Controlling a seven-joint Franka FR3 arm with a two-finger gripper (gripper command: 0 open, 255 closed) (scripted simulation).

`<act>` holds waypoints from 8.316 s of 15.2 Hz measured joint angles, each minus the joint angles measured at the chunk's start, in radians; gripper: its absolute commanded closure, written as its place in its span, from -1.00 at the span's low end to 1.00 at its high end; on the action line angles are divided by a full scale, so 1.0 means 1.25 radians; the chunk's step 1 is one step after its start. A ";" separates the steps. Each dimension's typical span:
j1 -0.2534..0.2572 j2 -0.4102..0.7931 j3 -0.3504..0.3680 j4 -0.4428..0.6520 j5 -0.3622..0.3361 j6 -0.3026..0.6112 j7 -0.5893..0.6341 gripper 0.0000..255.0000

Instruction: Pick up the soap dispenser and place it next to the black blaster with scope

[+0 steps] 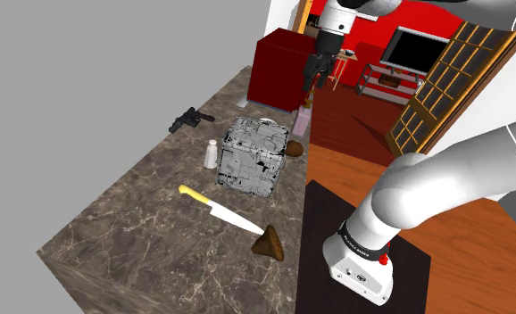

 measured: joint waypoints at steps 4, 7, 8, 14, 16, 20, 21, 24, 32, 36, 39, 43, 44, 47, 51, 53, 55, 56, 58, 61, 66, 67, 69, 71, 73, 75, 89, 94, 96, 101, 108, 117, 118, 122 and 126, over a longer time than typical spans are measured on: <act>-0.009 0.090 -0.061 0.050 -0.010 0.035 -0.080 -1.00; -0.016 0.170 -0.110 0.098 -0.006 0.062 -0.147 -1.00; -0.018 0.191 -0.122 0.114 -0.004 0.065 -0.167 -1.00; -0.038 0.370 -0.197 0.240 0.048 0.097 -0.298 -1.00; -0.050 0.443 -0.216 0.303 0.078 0.096 -0.344 -1.00; -0.095 0.582 -0.239 0.423 0.142 0.088 -0.434 -1.00; -0.108 0.618 -0.240 0.458 0.158 0.083 -0.452 -1.00; -0.161 0.726 -0.241 0.585 0.205 0.046 -0.507 -1.00; -0.229 0.866 -0.225 0.703 0.260 0.049 -0.558 -1.00; -0.225 0.868 -0.224 0.673 0.262 0.081 -0.561 -1.00; -0.225 0.867 -0.224 0.668 0.262 0.086 -0.561 -1.00; -0.224 0.867 -0.224 0.667 0.262 0.086 -0.561 1.00; -0.224 0.867 -0.224 0.667 0.262 0.086 -0.561 1.00; -0.224 0.867 -0.224 0.667 0.262 0.086 -0.561 1.00; -0.224 0.867 -0.224 0.668 0.262 0.086 -0.561 1.00; -0.225 0.866 -0.224 0.672 0.261 0.081 -0.562 1.00; -0.227 0.865 -0.225 0.687 0.260 0.065 -0.561 1.00; -0.228 0.865 -0.225 0.696 0.259 0.056 -0.559 1.00; -0.230 0.861 -0.227 0.711 0.257 0.038 -0.559 1.00; -0.231 0.856 -0.228 0.736 0.255 0.009 -0.554 1.00; -0.242 0.859 -0.230 0.797 0.254 -0.047 -0.553 1.00; -0.242 0.857 -0.230 0.804 0.254 -0.056 -0.551 1.00; -0.249 0.861 -0.230 0.834 0.255 -0.081 -0.551 1.00; -0.254 0.864 -0.230 0.860 0.256 -0.103 -0.550 1.00; -0.262 0.870 -0.230 0.894 0.258 -0.131 -0.550 1.00; -0.255 0.861 -0.230 0.894 0.255 -0.140 -0.543 1.00; -0.015 0.682 -0.187 0.653 0.186 -0.058 -0.307 1.00; 0.048 0.663 -0.159 0.632 0.180 -0.048 -0.219 1.00; 0.069 0.672 -0.147 0.644 0.184 -0.052 -0.185 1.00; 0.119 0.687 -0.118 0.665 0.190 -0.052 -0.104 1.00; 0.188 0.719 -0.079 0.727 0.199 -0.068 0.011 1.00; 0.250 0.863 -0.029 0.943 0.233 -0.136 0.149 1.00; 0.255 0.888 -0.023 0.985 0.238 -0.153 0.166 1.00; 0.266 0.928 -0.014 1.024 0.245 -0.150 0.190 1.00; 0.276 0.913 -0.015 0.960 0.242 -0.101 0.187 1.00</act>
